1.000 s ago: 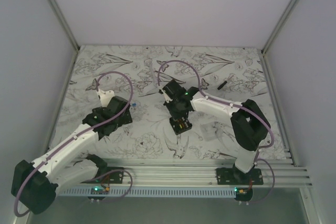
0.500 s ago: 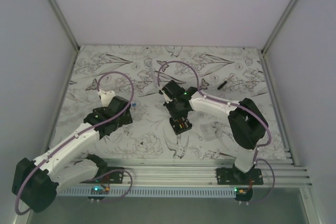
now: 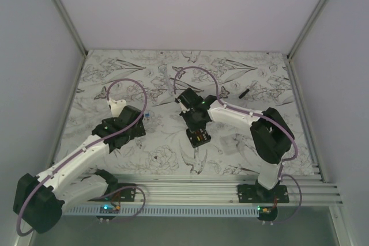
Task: Snap on the fuse box
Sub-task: Install the fuse at the fuse box base.
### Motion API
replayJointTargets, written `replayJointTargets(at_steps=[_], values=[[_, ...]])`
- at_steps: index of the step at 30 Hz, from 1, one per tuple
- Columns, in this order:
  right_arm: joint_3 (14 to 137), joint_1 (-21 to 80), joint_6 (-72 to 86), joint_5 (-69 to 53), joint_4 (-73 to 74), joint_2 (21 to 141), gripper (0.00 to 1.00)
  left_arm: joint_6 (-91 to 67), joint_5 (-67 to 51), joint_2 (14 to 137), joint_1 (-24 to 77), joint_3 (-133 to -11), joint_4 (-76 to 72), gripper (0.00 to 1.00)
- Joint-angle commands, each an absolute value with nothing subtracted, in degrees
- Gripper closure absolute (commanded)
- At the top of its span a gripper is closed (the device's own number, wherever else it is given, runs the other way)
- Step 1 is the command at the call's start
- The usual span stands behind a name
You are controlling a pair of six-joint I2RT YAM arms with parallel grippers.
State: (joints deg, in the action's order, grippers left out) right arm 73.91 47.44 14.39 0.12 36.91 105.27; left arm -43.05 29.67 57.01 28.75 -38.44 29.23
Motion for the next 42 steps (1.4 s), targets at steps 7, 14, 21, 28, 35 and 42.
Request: replayJointTargets(at_steps=[7, 14, 21, 28, 35, 42], values=[[73.7, 47.0, 16.8, 2.7, 36.3, 104.4, 1.0, -44.0, 30.3, 56.5, 28.3, -38.6, 31.4, 0.0], [72.7, 47.0, 18.2, 3.4, 35.0, 102.9, 1.0, -44.1, 30.2, 56.4, 28.2, -38.7, 31.5, 0.0], [70.9, 47.2, 19.1, 2.6, 32.6, 100.7, 1.0, -44.3, 30.3, 55.7, 28.2, -38.5, 31.6, 0.0], [70.1, 47.1, 19.6, 3.2, 32.6, 100.1, 1.0, -44.5, 30.1, 55.7, 28.2, -38.6, 31.6, 0.0], [69.2, 47.1, 19.8, 2.8, 31.7, 101.1, 1.0, -44.4, 29.8, 55.8, 28.2, -38.7, 31.6, 0.0], [69.0, 47.1, 20.0, 2.0, 31.1, 101.5, 1.0, -44.4, 29.7, 55.7, 28.2, -38.8, 31.7, 0.0]])
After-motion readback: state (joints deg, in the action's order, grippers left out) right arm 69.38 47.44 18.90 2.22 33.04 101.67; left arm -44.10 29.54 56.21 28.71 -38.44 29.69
